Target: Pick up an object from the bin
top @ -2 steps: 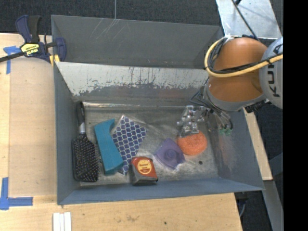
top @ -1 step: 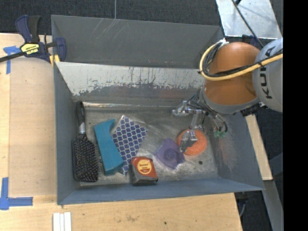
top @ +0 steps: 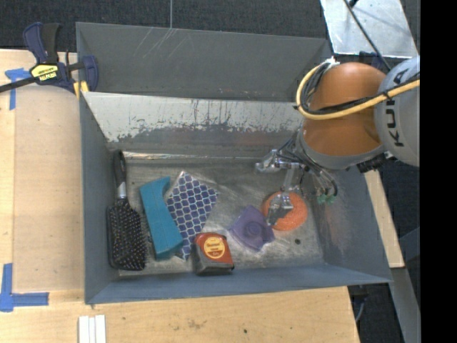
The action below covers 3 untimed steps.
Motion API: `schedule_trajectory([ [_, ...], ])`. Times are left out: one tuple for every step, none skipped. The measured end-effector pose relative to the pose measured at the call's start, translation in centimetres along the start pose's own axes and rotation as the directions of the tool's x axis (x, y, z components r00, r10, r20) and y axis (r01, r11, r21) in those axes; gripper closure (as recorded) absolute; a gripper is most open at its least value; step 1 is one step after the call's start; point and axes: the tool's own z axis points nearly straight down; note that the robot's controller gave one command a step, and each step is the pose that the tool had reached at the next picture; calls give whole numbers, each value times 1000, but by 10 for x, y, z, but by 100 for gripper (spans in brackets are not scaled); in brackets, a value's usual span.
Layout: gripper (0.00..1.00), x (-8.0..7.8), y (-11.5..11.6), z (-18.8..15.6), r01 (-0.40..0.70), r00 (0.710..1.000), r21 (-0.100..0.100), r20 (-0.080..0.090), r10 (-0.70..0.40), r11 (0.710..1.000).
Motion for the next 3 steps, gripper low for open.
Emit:
schedule_trajectory([
  [100,30,29,75,84,996,5,-11,-84,996],
  [100,30,29,75,84,996,5,-11,-84,996],
  [100,26,25,20,74,997,0,0,-74,997],
])
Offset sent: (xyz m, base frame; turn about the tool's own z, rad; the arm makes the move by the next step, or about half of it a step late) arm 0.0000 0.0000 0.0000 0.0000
